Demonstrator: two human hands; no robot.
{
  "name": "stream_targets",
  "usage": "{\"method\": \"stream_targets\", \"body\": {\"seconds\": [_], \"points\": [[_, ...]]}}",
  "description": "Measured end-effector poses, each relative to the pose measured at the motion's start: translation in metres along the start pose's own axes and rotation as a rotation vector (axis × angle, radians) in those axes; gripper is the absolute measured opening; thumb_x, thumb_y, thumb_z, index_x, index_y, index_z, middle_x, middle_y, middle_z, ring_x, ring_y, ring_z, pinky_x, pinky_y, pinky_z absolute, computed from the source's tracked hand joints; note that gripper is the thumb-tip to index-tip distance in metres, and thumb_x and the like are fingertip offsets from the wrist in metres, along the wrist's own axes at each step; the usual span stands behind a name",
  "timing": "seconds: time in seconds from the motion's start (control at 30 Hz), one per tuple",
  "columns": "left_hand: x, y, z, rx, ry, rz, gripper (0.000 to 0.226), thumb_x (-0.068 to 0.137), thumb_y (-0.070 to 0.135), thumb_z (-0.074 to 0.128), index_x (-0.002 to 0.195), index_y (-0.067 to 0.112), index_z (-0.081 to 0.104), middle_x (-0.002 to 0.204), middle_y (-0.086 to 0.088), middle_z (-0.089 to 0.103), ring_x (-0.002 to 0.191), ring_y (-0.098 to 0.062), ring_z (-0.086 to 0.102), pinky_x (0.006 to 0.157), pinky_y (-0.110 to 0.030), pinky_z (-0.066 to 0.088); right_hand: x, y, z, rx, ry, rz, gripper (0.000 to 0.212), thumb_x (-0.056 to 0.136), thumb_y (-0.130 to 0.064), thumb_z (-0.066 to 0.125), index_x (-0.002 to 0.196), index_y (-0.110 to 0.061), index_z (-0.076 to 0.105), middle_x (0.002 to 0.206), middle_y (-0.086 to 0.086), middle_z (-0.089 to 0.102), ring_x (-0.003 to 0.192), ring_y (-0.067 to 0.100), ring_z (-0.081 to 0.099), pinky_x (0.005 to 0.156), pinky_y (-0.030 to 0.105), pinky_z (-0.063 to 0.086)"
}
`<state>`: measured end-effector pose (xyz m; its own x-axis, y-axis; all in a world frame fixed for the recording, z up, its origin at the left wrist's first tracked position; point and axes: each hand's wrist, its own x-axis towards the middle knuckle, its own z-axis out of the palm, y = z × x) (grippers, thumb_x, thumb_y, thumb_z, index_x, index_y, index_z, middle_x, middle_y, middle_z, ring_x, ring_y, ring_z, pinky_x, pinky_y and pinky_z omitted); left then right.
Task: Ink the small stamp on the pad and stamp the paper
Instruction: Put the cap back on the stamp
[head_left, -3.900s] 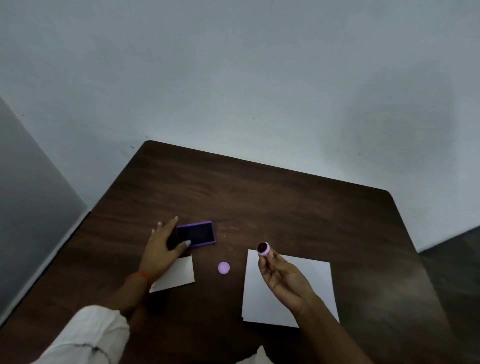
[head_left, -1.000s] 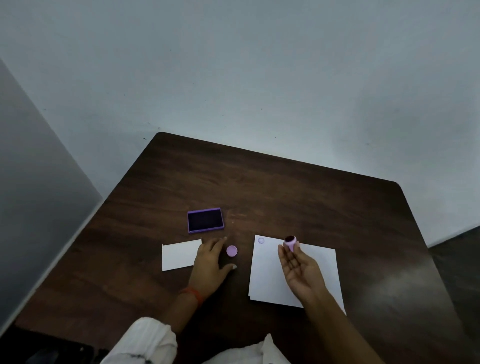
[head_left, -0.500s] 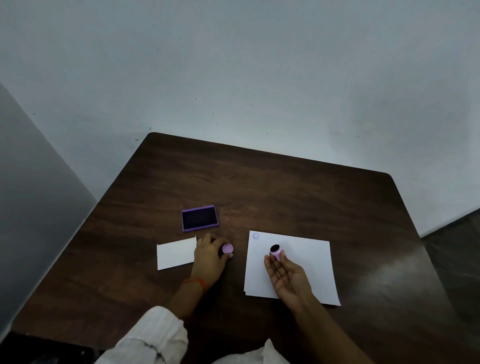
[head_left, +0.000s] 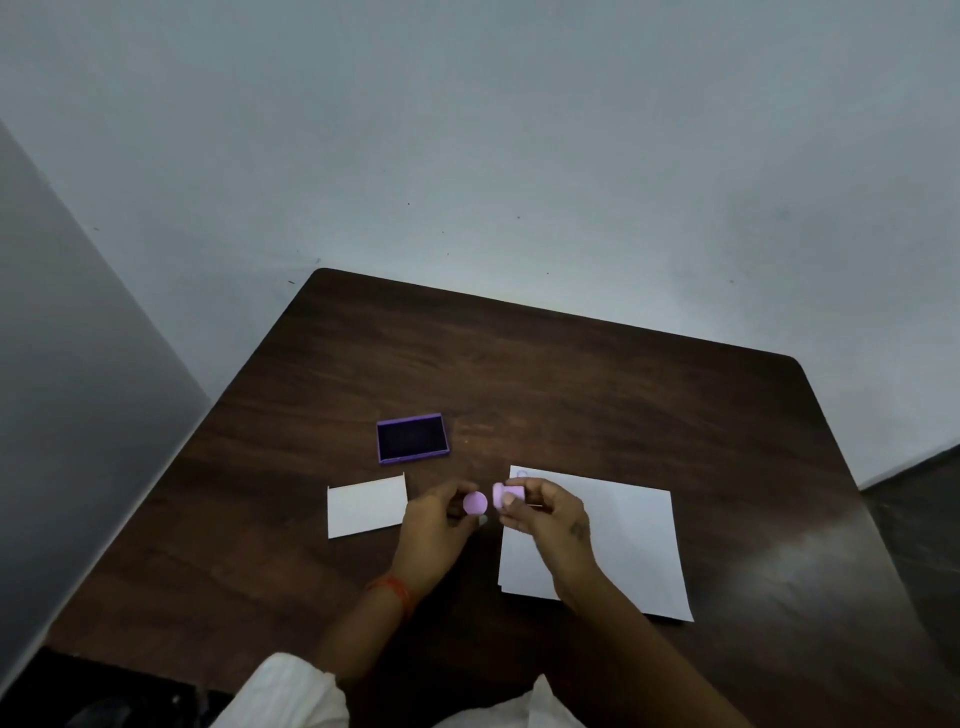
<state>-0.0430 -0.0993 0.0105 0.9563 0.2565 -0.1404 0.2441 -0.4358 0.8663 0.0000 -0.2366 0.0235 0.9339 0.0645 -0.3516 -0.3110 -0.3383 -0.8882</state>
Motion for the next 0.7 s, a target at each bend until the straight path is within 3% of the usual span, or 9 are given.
{"method": "stream_targets", "body": {"seconds": [0.1,0.23,0.37,0.47,0.5,0.6,0.7], "points": [[-0.004,0.006,-0.002,-0.054,0.014,0.017,0.023,0.082,0.014,0.066,0.104,0.020,0.065,0.104,0.001,0.069,0.085,0.003,0.057,0.073,-0.004,0.040,-0.005,0.000,0.007,-0.188,-0.013,-0.232,0.021,0.081,-0.025,0.070,0.099,-0.013,0.069,0.095,0.004,0.071,0.082,0.010,0.063,0.072,0.011,0.048],[-0.007,0.007,-0.005,-0.126,0.029,-0.002,0.024,0.081,0.014,0.067,0.105,0.019,0.065,0.101,0.002,0.070,0.089,-0.002,0.060,0.077,-0.007,0.042,-0.009,-0.006,0.009,-0.218,-0.059,-0.347,0.010,0.082,-0.016,0.067,0.091,-0.015,0.070,0.088,0.009,0.074,0.077,0.016,0.065,0.075,0.029,0.053],[-0.009,0.006,-0.007,-0.154,0.027,-0.007,0.029,0.079,0.012,0.069,0.107,0.019,0.065,0.100,0.007,0.068,0.088,0.004,0.059,0.072,-0.002,0.044,-0.006,-0.008,0.015,-0.269,-0.021,-0.269,0.016,0.082,-0.021,0.067,0.093,-0.009,0.071,0.095,0.013,0.073,0.079,0.016,0.061,0.080,0.023,0.049],[-0.009,0.002,-0.008,-0.146,0.038,-0.012,0.031,0.079,0.013,0.070,0.108,0.019,0.066,0.098,0.009,0.067,0.085,0.007,0.059,0.068,0.004,0.042,-0.004,-0.008,0.016,-0.258,-0.047,-0.260,0.021,0.082,-0.024,0.069,0.095,-0.008,0.071,0.097,0.012,0.073,0.086,0.019,0.065,0.086,0.028,0.053],[-0.008,0.001,-0.009,-0.132,0.040,-0.016,0.031,0.078,0.013,0.071,0.108,0.020,0.066,0.098,0.010,0.067,0.085,0.006,0.058,0.068,0.003,0.042,-0.003,-0.008,0.015,-0.259,-0.059,-0.259,0.022,0.082,-0.024,0.069,0.096,-0.008,0.071,0.097,0.011,0.073,0.087,0.019,0.065,0.085,0.026,0.054],[-0.007,0.001,-0.011,-0.097,0.036,-0.006,0.031,0.078,0.014,0.071,0.108,0.020,0.066,0.103,0.006,0.069,0.087,0.003,0.060,0.074,-0.003,0.043,-0.004,-0.007,0.013,-0.249,-0.055,-0.261,0.022,0.080,-0.025,0.071,0.094,-0.009,0.071,0.089,0.003,0.071,0.075,0.006,0.061,0.068,0.003,0.044],[-0.007,0.001,-0.013,-0.102,0.023,0.015,0.029,0.078,0.016,0.071,0.106,0.023,0.067,0.102,0.005,0.071,0.089,0.001,0.062,0.075,-0.007,0.047,-0.007,-0.002,0.014,-0.183,-0.072,-0.228,0.017,0.082,-0.024,0.068,0.093,-0.011,0.070,0.089,0.005,0.073,0.067,0.001,0.062,0.062,0.002,0.049]]}}
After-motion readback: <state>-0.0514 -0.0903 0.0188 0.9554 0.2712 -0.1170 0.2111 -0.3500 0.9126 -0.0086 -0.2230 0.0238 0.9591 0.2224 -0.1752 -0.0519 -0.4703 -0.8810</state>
